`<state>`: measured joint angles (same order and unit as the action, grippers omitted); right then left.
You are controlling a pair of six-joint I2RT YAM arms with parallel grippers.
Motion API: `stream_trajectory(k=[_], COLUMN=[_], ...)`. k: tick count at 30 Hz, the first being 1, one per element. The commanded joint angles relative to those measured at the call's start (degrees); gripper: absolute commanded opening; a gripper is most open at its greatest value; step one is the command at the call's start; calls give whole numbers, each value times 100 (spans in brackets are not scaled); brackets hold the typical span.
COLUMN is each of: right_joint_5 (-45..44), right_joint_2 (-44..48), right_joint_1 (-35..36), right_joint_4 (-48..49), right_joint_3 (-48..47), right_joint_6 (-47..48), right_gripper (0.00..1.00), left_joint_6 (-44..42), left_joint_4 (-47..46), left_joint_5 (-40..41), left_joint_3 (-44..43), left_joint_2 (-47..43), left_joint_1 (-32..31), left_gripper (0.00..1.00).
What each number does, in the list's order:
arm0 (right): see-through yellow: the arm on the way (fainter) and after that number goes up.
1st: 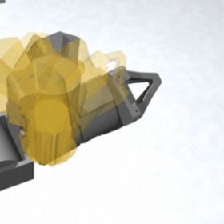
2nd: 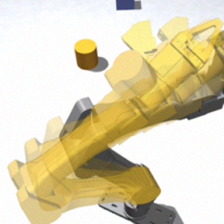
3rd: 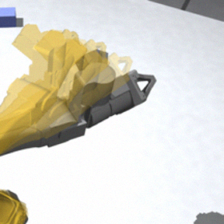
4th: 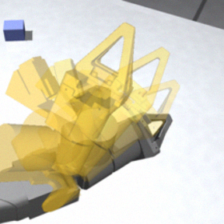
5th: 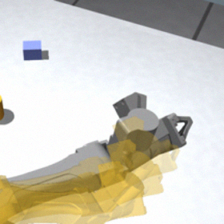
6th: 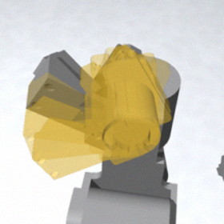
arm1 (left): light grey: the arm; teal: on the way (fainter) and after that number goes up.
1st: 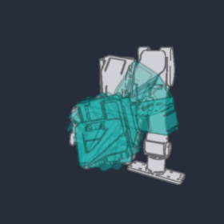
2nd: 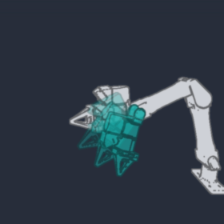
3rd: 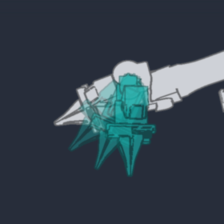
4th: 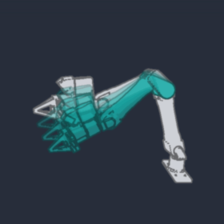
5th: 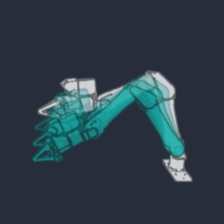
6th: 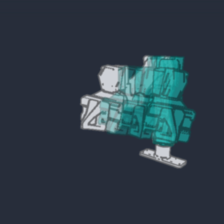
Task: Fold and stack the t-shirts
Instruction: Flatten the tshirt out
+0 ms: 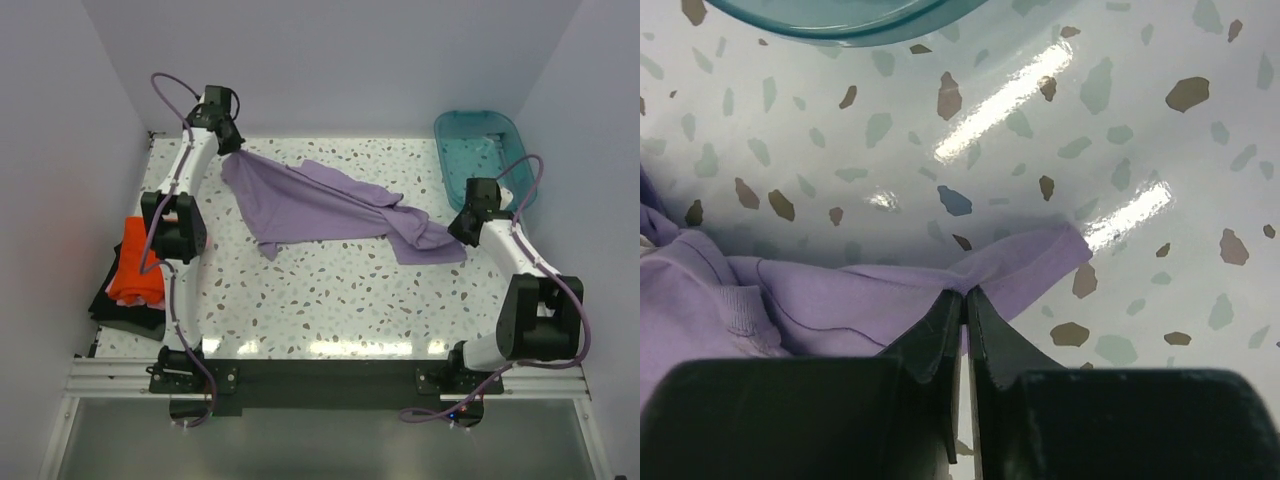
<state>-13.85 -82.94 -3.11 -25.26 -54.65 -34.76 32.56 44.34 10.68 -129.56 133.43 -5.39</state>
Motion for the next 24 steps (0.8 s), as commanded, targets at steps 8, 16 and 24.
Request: stream_trajectory(k=[8,16,24], right_joint_5=[14,-320,-838], right_joint_2=[14,-221,-2567], right_joint_1=[214,2468,4432], right_joint_4=[-119,-94,-172], right_joint_3=[-335,-616,-2847], right_joint_6=[347,637,1226], right_gripper=[44,63,63], left_joint_6=[-22,1612,1553], left_joint_4=[-513,-996,-1059], left_joint_5=[-436,461,365], left_joint_3=[157,4014,4827], left_joint_2=[-675,-2846,-2841], left_joint_1=[82,-234,-463], left_gripper=[70,49,38])
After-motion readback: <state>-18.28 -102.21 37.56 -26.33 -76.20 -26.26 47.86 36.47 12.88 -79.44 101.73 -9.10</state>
